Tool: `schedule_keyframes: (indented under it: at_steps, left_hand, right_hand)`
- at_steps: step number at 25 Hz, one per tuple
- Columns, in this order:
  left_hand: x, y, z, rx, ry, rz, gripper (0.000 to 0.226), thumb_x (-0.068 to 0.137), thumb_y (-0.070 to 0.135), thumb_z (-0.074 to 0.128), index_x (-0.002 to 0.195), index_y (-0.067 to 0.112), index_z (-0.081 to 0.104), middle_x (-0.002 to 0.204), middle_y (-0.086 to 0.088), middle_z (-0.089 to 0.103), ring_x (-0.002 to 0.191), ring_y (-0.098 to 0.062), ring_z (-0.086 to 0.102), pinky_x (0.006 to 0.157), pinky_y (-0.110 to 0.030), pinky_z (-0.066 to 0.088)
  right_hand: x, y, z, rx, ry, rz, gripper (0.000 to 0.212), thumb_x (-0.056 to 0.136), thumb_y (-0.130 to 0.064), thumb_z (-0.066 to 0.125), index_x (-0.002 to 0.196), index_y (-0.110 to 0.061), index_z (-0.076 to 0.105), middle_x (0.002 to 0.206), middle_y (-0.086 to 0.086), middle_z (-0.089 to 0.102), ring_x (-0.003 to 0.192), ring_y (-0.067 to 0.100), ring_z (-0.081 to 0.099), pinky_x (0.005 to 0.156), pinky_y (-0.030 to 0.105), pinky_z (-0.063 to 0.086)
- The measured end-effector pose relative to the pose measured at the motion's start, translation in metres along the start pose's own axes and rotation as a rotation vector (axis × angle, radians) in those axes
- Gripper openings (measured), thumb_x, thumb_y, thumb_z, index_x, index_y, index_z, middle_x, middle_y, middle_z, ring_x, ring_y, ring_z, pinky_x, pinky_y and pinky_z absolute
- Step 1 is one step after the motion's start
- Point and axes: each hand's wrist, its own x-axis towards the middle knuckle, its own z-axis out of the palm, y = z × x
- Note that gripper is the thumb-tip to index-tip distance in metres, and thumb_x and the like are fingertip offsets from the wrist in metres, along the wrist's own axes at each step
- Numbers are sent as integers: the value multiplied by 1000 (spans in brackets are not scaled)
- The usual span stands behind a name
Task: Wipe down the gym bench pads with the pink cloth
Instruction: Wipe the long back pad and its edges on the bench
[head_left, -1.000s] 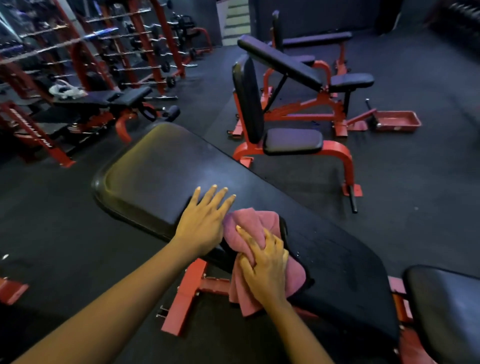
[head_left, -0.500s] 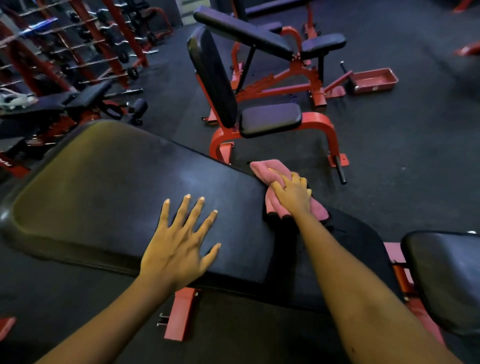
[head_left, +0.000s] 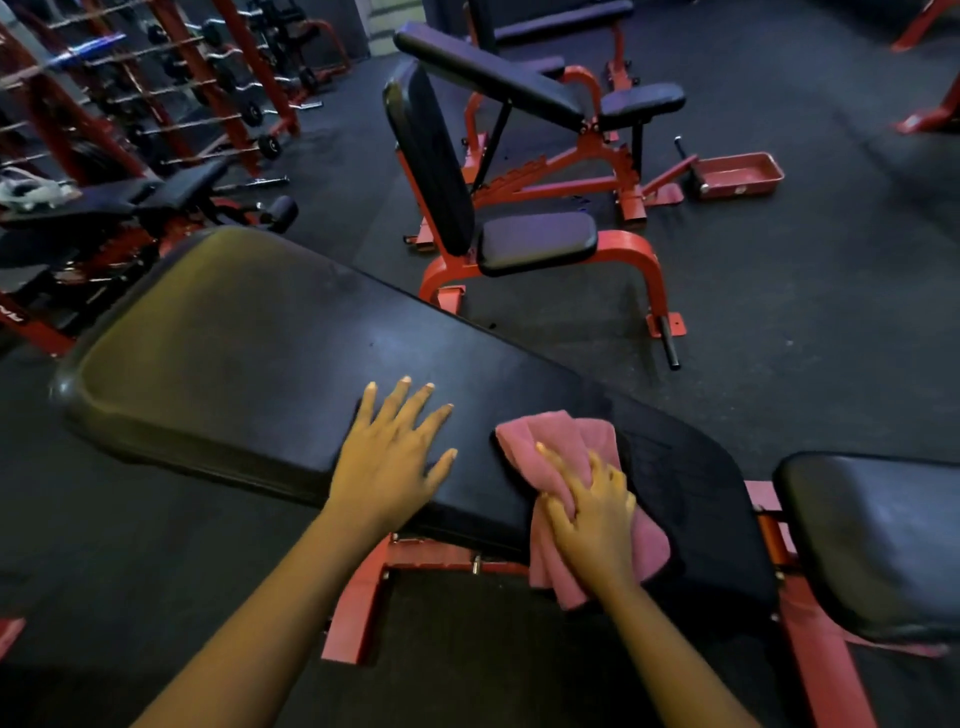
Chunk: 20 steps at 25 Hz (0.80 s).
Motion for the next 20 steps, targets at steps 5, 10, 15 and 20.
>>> schedule_keyframes:
  at_steps: [5,10,15,20]
  left_hand:
    - [27,67,9,-177,-23,111,68,82,55,17,134,23,47,141,-4,48,135,-25,39,112,-46,24]
    - [68,107,46,-146,-148,173,70,90,56,8,134,20,48,137,-6,52,131,-26,44,110,-48,29]
    - [70,128,74,18,-167,281,62,89,55,23,130,19,54,134,-8,55,128,-32,46,103,-51,24]
    - [70,131,82,53,-112,273,69,93,56,7,134,17,47,140,-10,48,133,-34,40,104,-53,24]
  right_hand:
    - [-27,26,1,32,-11,-56,52,82,-48,37,134,-52,33,135,2,47,122,23,40,99,48,34]
    - [36,74,-7,31,-20,-11,52,79,-51,31,129,-56,40,129,0,47,111,19,39,89,39,34]
    - [112,142,-7,-31,-43,137,58,75,-56,24,132,-54,38,136,5,39,120,28,34,98,47,32]
    - [155,190,-12,-24,-18,336,50,83,-44,35,132,-44,45,138,7,38,122,30,34,99,48,32]
